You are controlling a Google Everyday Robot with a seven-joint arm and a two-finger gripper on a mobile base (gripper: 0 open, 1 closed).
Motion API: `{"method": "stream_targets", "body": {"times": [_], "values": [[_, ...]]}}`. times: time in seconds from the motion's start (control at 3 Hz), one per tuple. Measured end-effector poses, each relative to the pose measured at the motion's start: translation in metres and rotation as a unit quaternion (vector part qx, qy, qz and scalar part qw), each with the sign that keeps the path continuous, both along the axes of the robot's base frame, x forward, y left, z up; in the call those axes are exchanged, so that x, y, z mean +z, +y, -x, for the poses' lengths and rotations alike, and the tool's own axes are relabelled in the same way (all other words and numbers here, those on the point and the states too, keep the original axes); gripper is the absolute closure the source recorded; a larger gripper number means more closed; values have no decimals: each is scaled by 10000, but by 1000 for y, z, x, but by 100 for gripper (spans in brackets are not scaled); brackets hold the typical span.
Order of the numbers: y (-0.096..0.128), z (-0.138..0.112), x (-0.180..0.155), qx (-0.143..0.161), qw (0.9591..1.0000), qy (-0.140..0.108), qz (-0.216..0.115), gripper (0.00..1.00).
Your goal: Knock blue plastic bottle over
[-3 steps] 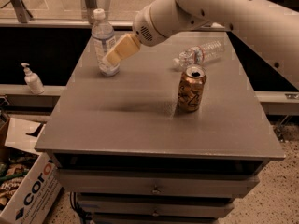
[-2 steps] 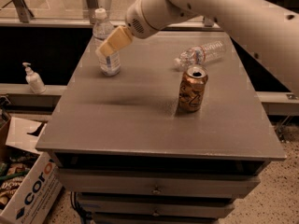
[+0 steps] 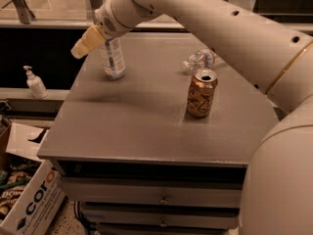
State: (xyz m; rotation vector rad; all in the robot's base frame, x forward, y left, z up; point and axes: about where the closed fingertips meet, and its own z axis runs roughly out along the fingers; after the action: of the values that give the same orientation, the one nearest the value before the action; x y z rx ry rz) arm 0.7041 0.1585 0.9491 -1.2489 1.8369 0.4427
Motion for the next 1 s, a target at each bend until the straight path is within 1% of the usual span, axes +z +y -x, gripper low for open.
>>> {"method": "stream_targets", "body": {"times": [0.33, 0.67, 1.0], "values": [[20, -4, -13, 47, 10000, 83, 20, 0], [24, -8, -26, 22, 9999, 142, 95, 0], [24, -8, -25, 22, 9998, 143, 99, 18]]}}
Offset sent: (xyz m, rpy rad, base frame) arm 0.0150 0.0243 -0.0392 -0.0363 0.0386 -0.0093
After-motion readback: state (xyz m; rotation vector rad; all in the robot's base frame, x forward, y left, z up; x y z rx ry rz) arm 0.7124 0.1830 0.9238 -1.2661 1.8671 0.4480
